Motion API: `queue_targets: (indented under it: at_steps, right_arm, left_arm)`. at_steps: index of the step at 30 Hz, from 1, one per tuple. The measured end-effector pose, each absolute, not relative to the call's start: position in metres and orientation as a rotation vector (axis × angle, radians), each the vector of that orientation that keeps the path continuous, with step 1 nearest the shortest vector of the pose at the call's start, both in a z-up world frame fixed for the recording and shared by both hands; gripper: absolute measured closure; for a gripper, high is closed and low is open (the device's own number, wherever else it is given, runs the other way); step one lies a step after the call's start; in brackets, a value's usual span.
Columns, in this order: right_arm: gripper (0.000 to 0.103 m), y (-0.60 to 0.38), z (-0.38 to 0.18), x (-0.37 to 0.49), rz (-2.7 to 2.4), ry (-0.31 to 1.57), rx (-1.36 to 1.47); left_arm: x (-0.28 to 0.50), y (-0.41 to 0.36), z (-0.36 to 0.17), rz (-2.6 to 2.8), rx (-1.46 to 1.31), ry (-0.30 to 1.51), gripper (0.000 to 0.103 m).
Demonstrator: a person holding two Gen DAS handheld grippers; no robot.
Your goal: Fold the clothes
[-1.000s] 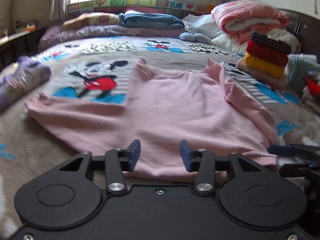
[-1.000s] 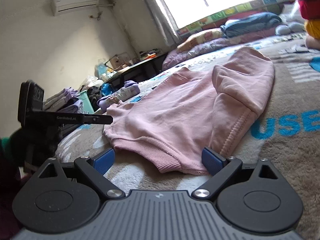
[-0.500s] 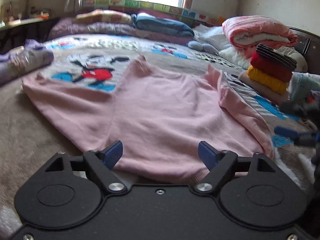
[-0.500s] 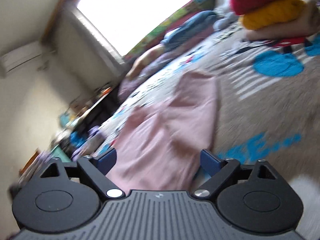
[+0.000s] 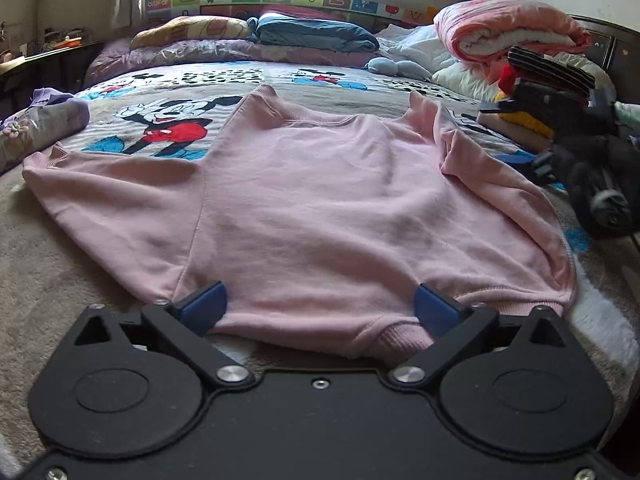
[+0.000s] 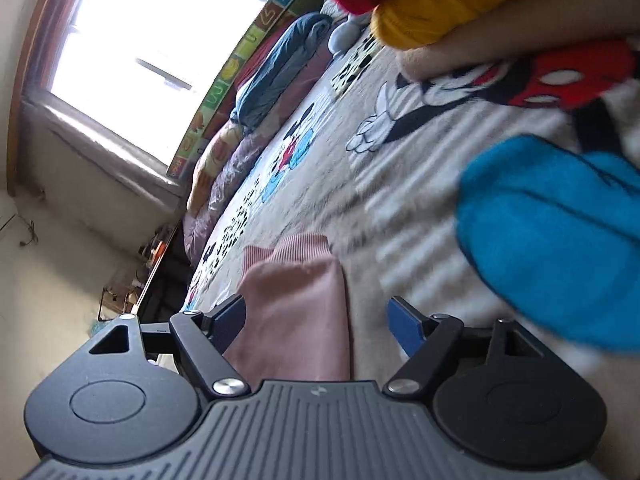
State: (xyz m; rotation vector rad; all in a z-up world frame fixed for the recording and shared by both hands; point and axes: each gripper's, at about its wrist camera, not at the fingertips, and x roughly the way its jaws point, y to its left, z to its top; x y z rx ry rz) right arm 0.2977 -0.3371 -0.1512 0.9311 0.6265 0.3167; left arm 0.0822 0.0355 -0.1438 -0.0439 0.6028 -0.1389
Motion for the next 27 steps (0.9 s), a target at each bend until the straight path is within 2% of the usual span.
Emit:
queue_targets:
  at_steps: [7,9,11,14,17,27]
  right_arm:
    - [0.04,-0.318,-0.154,0.344,0.364,0.68,0.825]
    - [0.049,-0.312,-0.153,0.354,0.374,0.697,0.801]
    - [0.071,-0.306,-0.153,0.361,0.376,0.725,0.777]
    - [0.092,-0.305,-0.153,0.359,0.361,0.721,0.787]
    - [0.098,-0.308,-0.144,0.347,0.348,0.658,0.802]
    - [0.099,-0.327,-0.087,0.302,0.343,0.475,0.743]
  left_arm:
    - [0.082,0.034,-0.145,-0.134,-0.041,0.593,0.001]
    - [0.082,0.034,-0.145,-0.133,-0.038,0.591,0.001]
    - [0.082,0.034,-0.145,-0.134,-0.038,0.589,0.001]
    - [0.082,0.033,-0.145,-0.135,-0.04,0.587,0.001]
    - [0.081,0.033,-0.145,-0.135,-0.038,0.585,0.001]
    - [0.079,0.03,-0.145,-0.128,-0.031,0.581,0.001]
